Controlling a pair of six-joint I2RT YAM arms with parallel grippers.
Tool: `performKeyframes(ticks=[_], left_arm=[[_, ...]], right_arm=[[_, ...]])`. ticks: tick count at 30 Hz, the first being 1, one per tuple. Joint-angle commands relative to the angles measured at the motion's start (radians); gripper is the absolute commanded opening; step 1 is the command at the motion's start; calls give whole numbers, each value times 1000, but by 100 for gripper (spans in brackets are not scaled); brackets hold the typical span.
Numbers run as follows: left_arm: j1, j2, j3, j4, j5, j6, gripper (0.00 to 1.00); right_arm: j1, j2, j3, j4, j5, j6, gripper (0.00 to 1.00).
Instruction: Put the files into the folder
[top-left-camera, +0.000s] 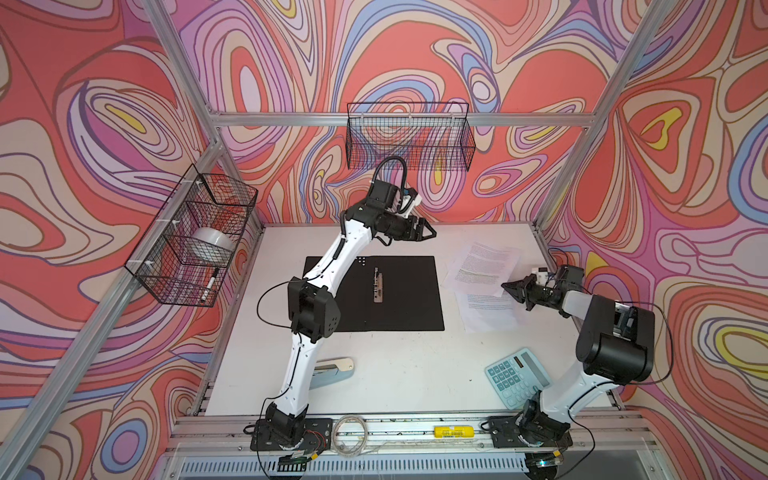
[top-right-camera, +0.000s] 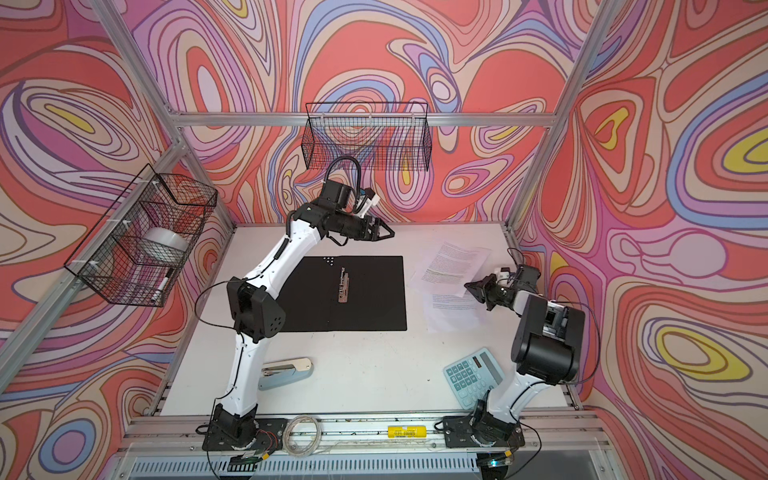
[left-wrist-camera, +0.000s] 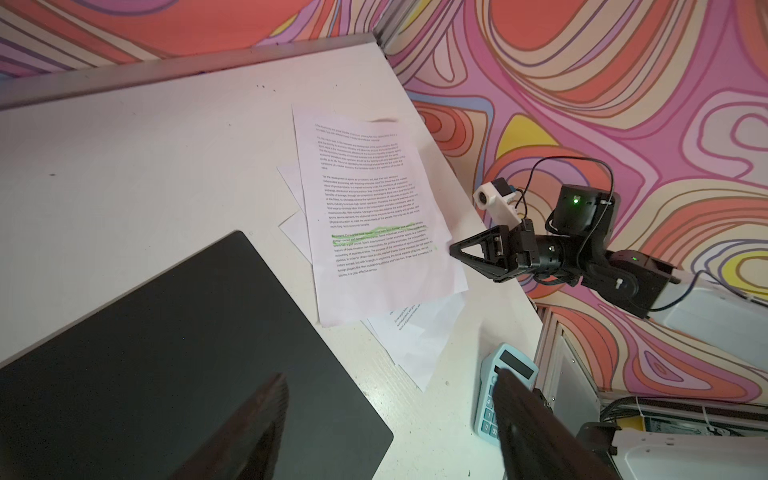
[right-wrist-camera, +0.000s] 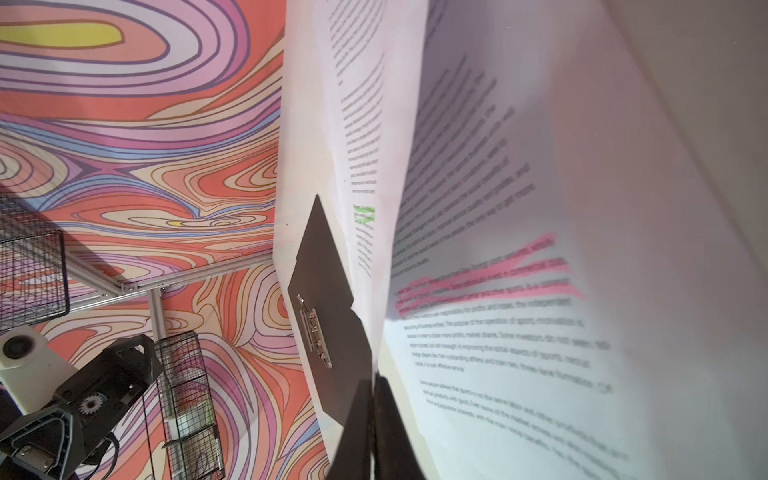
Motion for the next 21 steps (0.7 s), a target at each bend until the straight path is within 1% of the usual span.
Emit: performKeyframes(ticks=[1, 4, 12, 21], left_arm=[[20, -45, -55, -95, 31, 13, 78], [60, -86, -106, -103, 53, -1, 78], [145, -181, -243, -80, 80, -17, 77], [177, -219, -294, -114, 62, 19, 77]], right_arm=[[25, -42, 39, -68, -35, -4, 0], [49, -54, 51, -86, -43, 4, 0], [162, -71, 69, -104, -43, 29, 0], [252, -85, 68, -117, -62, 46, 0]])
